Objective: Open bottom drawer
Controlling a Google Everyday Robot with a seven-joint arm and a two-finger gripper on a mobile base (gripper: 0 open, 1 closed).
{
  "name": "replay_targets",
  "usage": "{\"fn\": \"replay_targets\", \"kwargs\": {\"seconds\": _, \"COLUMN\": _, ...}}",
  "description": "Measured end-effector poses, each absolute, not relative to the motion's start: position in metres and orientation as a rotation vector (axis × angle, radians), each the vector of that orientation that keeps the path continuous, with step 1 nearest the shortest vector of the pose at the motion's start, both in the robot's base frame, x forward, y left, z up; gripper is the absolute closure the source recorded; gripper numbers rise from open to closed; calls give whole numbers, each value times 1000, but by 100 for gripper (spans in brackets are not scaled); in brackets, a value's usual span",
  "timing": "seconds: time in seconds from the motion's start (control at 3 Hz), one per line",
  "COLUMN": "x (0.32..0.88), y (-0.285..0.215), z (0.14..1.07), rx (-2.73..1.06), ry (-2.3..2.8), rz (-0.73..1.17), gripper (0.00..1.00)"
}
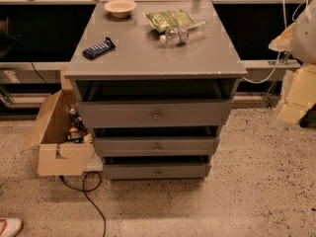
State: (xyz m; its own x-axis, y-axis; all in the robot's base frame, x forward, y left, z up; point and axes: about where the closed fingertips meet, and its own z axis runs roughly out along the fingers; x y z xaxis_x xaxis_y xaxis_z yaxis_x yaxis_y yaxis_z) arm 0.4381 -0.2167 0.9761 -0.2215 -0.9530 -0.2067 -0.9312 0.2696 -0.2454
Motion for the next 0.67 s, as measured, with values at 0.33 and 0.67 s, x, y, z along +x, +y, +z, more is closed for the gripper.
{"fn": "replay_targets", "kwargs": {"seconds": 0.33, "x": 438, "y": -217, "z": 976, "rx": -1725, "ry": 2232, "rz": -98, "gripper": 0}}
{"fn": "replay_targets", "kwargs": {"seconds": 0.67, "x": 445, "y": -209, "z": 941, "rx": -1733, "ry": 2198, "rz": -33, "gripper": 0}}
